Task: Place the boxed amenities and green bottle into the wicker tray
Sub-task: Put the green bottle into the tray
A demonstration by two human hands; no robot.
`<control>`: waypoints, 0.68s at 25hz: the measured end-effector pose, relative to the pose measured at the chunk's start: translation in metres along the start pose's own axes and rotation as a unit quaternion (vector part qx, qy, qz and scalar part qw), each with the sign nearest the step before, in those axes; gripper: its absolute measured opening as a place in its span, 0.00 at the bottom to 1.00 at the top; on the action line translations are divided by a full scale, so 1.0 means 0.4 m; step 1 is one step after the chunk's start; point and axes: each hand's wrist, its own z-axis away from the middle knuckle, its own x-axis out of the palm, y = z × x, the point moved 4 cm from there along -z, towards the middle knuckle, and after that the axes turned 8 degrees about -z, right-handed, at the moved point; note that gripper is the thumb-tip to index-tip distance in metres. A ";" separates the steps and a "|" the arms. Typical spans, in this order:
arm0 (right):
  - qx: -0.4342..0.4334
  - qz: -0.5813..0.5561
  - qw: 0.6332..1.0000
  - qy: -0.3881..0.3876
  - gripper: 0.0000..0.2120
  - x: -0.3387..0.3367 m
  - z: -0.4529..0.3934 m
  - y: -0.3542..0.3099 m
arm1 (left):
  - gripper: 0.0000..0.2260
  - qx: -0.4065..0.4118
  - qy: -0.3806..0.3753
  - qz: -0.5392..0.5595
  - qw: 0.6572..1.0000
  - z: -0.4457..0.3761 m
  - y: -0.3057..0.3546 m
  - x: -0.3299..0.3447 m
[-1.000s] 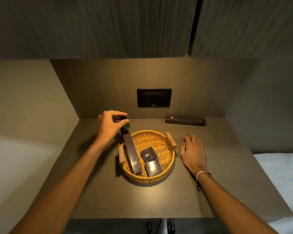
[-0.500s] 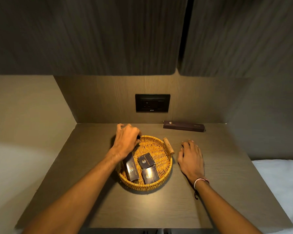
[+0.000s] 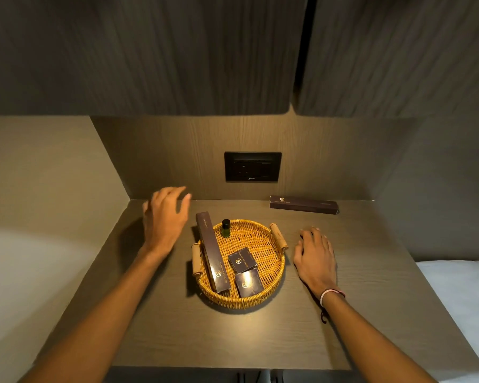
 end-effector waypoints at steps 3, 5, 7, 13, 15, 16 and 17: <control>0.003 -0.001 1.000 0.003 0.15 -0.001 -0.004 0.003 | 0.22 -0.047 -0.108 -0.023 0.993 0.092 -0.124 0.071; 0.005 -0.002 1.000 0.004 0.15 0.001 -0.005 0.004 | 0.27 -0.014 -0.209 -0.046 0.977 0.169 -0.167 0.131; 0.007 0.001 1.000 0.001 0.15 0.002 -0.005 0.002 | 0.33 0.039 -0.245 -0.083 0.965 0.213 -0.181 0.165; -0.023 0.020 0.999 -0.024 0.12 -0.040 -0.113 -0.021 | 0.41 0.067 -0.227 -0.101 0.966 0.215 -0.170 0.160; -0.062 0.005 0.997 -0.035 0.13 -0.054 -0.178 -0.050 | 0.40 0.068 -0.231 -0.088 0.967 0.212 -0.163 0.153; -0.077 0.006 0.996 -0.045 0.15 -0.060 -0.212 -0.066 | 0.40 0.067 -0.231 -0.086 0.967 0.211 -0.161 0.150; -0.081 0.017 0.995 -0.064 0.17 -0.063 -0.244 -0.077 | 0.39 0.067 -0.230 -0.085 0.967 0.210 -0.159 0.148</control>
